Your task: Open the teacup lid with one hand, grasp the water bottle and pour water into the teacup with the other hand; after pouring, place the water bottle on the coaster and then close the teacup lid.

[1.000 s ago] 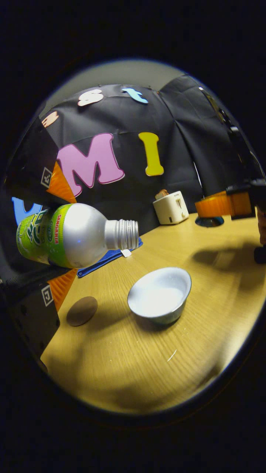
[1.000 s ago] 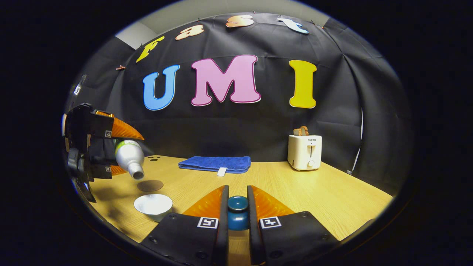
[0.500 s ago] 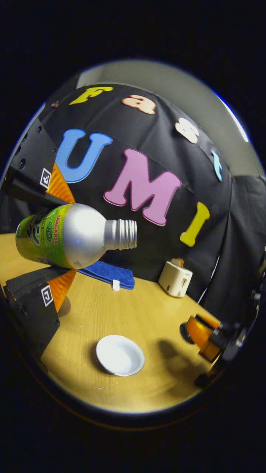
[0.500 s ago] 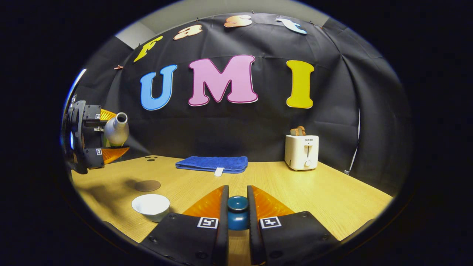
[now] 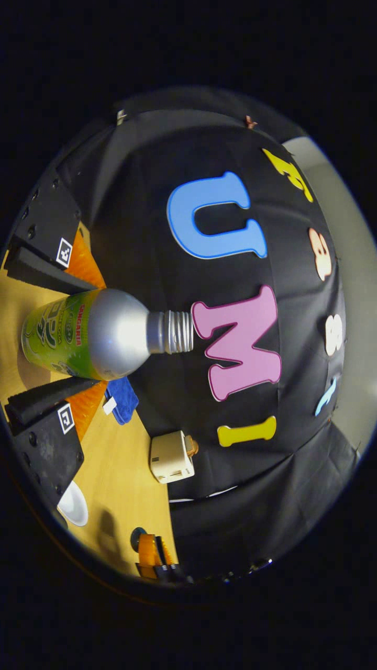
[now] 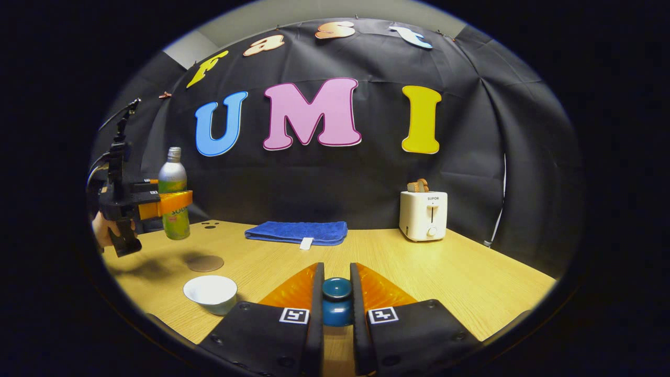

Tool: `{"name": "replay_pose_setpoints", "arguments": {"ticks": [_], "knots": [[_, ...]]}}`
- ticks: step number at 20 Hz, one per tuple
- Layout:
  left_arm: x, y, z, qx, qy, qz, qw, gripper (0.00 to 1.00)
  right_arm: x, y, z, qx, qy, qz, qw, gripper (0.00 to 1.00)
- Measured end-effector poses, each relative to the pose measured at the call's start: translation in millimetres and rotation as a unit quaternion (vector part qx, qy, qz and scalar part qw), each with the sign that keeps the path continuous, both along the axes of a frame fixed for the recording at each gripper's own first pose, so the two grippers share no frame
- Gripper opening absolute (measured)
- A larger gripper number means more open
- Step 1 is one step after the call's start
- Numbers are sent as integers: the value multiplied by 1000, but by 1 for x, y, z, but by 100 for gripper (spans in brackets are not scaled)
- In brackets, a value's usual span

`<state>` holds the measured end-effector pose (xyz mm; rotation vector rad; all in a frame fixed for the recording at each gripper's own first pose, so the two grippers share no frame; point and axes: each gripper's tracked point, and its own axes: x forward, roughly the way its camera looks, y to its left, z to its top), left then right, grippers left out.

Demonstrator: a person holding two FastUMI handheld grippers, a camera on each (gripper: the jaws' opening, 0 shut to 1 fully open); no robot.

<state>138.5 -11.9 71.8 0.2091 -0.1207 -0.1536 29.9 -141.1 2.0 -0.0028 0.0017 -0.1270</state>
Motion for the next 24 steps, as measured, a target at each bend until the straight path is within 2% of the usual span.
{"name": "replay_pose_setpoints", "arguments": {"ticks": [2,4,7,19,22,24], "knots": [[11,0,-18,-41,18,-11,999,79,0,0,0,0,0,0,1000,26],[26,3,-36,-58,34,-12,998,79,1,0,0,0,0,0,1000,27],[36,3,-55,-66,51,-9,996,79,0,0,1,0,0,0,1000,26],[38,2,-69,-85,66,-10,994,83,0,0,1,0,0,0,1000,26],[27,0,-62,-93,63,-15,994,96,0,0,1,0,0,0,1000,27],[16,-1,-63,-96,72,-18,993,96,-1,0,1,0,0,0,1000,26]]}}
